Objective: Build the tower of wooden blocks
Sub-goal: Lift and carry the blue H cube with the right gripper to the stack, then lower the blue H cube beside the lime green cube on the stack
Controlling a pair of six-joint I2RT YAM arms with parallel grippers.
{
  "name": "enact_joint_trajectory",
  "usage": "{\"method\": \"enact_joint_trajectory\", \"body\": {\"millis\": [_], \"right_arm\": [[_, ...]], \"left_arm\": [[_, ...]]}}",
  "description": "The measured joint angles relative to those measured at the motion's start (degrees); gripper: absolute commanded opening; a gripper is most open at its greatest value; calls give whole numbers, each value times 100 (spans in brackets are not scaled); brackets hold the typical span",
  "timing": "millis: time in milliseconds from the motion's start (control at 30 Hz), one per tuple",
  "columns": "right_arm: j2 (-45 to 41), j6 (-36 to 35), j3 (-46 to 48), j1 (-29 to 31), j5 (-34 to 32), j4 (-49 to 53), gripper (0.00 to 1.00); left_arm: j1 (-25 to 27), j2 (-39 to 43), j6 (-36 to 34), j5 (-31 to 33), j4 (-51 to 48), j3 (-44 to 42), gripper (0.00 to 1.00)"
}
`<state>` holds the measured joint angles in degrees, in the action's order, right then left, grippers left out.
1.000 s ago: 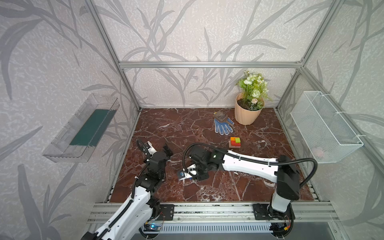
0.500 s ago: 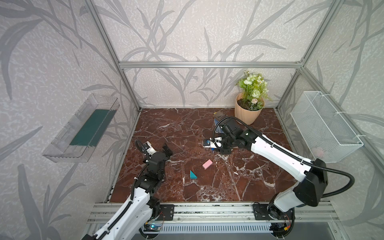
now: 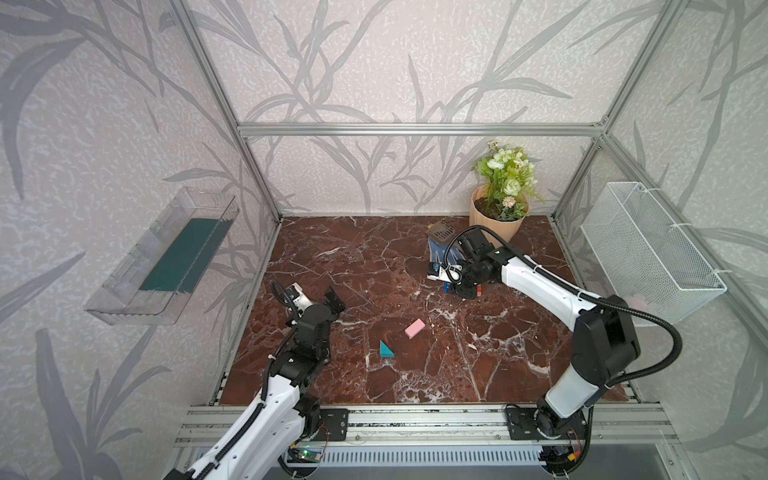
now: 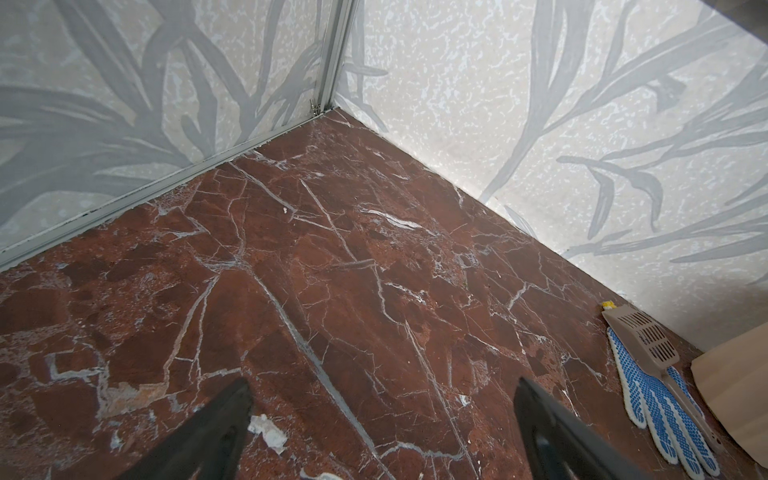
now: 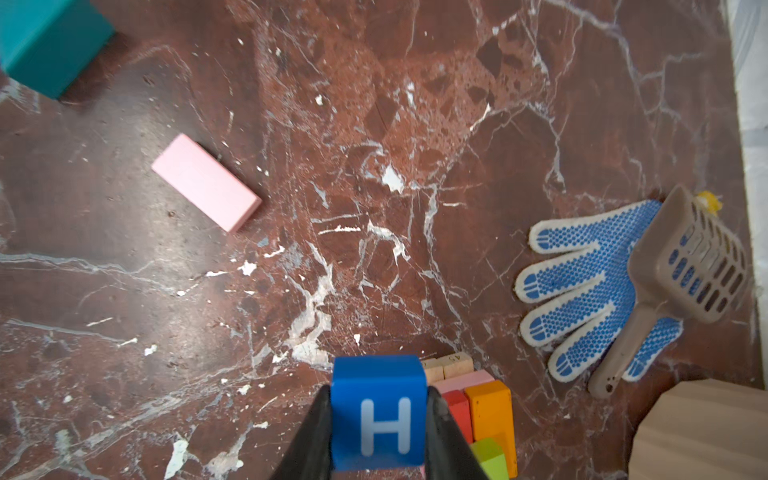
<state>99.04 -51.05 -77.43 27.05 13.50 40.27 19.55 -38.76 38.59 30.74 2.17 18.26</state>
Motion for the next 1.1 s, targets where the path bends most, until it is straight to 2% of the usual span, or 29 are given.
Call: {"method": "enact_joint_trajectory", "body": {"millis": [433, 633, 1100], "right_arm": [[271, -166, -160, -743, 227, 2, 2], [509, -490, -352, -863, 326, 70, 1], [815, -2035, -533, -1093, 358, 391, 1]], "left_arm": [[-13, -70, 9, -37, 2, 0, 99], [-13, -81, 15, -46, 4, 0, 99], [-17, -162, 15, -46, 22, 0, 99]]}}
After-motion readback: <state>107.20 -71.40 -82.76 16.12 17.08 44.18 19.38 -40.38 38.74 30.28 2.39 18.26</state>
